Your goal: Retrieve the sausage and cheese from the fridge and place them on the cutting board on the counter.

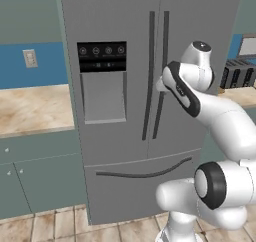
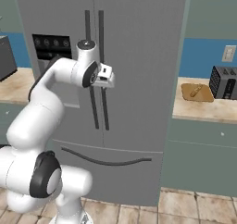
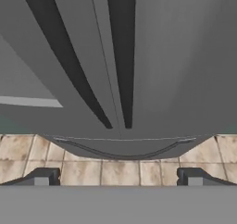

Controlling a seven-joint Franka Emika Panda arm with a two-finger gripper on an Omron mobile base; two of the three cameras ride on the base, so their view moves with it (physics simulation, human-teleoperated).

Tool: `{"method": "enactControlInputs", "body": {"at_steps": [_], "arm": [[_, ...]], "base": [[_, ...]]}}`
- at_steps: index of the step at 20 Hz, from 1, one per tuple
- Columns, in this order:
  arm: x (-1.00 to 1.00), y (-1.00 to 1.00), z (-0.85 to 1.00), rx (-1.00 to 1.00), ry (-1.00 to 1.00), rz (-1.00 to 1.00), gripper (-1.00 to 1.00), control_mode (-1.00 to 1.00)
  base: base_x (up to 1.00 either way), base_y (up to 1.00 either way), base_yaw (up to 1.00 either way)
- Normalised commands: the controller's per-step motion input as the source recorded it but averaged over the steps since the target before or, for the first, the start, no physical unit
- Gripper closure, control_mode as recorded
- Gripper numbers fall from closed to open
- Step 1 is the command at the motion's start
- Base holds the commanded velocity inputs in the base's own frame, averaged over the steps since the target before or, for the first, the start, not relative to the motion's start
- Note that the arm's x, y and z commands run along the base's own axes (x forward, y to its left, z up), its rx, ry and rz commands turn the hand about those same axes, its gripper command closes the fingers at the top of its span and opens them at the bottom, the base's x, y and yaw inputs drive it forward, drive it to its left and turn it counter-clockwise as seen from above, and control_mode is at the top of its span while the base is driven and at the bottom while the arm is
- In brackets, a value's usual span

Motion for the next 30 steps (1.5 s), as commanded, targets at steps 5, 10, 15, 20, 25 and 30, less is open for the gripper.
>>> {"method": "enactControlInputs", "body": {"at_steps": [5, 10, 15, 20, 25, 30], "arm": [[0.28, 0.0, -0.06, 0.0, -0.04, -0.01, -1.0, -1.0], [0.18, 0.0, -0.14, 0.0, -0.15, 0.0, -1.0, -1.0], [0.22, 0.0, -0.15, 0.0, -0.19, 0.0, -1.0, -1.0], [0.42, 0.0, 0.0, 0.02, 0.02, -0.03, -1.0, -1.0], [0.39, 0.0, -0.02, 0.0, 0.03, 0.0, -1.0, -1.0], [0.3, 0.0, -0.14, 0.0, -0.01, 0.0, -1.0, -1.0]], "base": [[0.0, 0.0, 0.0], [0.0, 0.0, 0.0], [0.0, 0.0, 0.0], [0.0, 0.0, 0.0], [0.0, 0.0, 0.0], [0.0, 0.0, 0.0]]}}
